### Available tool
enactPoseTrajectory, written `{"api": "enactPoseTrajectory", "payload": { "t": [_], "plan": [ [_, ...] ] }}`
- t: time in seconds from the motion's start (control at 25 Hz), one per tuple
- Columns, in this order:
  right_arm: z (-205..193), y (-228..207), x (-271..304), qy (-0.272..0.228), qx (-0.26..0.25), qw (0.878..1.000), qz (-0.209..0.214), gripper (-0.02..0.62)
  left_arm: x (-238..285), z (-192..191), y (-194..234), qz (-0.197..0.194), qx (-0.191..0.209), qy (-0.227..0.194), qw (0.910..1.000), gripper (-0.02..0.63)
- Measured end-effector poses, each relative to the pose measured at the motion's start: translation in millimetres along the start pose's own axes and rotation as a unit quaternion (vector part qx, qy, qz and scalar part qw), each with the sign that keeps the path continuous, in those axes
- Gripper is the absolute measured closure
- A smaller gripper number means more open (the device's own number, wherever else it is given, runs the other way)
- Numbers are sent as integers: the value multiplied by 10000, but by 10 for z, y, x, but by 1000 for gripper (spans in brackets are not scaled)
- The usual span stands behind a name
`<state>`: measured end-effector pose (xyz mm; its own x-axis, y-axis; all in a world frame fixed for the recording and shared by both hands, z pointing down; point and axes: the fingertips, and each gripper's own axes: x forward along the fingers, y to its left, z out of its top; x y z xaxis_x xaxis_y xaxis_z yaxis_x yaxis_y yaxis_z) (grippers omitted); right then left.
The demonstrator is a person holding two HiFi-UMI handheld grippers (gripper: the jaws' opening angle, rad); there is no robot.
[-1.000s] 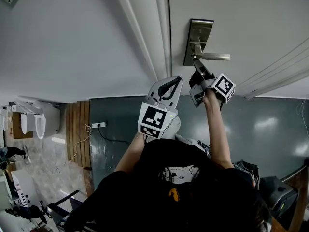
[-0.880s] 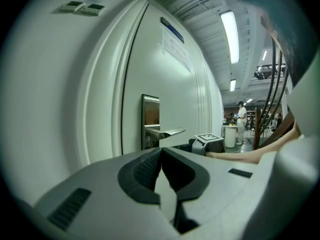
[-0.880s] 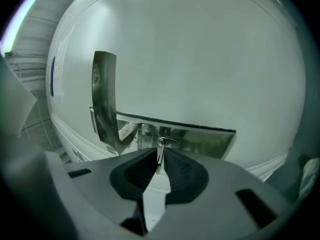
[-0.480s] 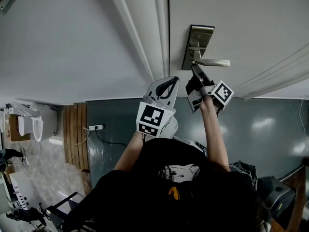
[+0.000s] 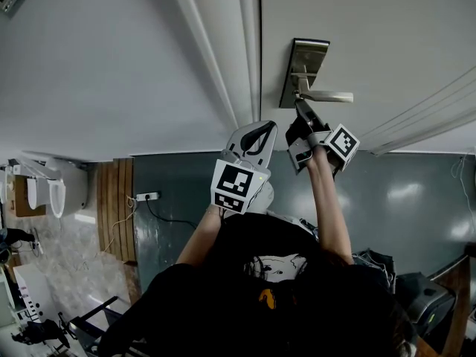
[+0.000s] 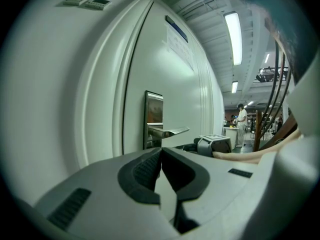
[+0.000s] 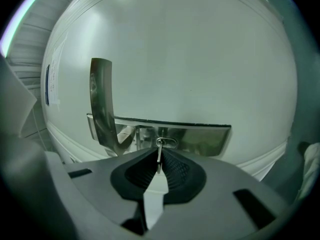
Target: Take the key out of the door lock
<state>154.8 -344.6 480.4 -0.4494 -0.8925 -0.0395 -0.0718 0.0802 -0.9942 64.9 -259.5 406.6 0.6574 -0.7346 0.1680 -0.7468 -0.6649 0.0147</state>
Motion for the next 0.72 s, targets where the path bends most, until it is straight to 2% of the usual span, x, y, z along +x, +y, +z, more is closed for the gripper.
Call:
{"api": "enactPoseTrajectory", "payload": {
  "t": [0.72],
  "plan": [
    [24,-24,18,-155,107,9998,-72,572,-74,-38,69,93,-7,68,9999,597]
  ]
}}
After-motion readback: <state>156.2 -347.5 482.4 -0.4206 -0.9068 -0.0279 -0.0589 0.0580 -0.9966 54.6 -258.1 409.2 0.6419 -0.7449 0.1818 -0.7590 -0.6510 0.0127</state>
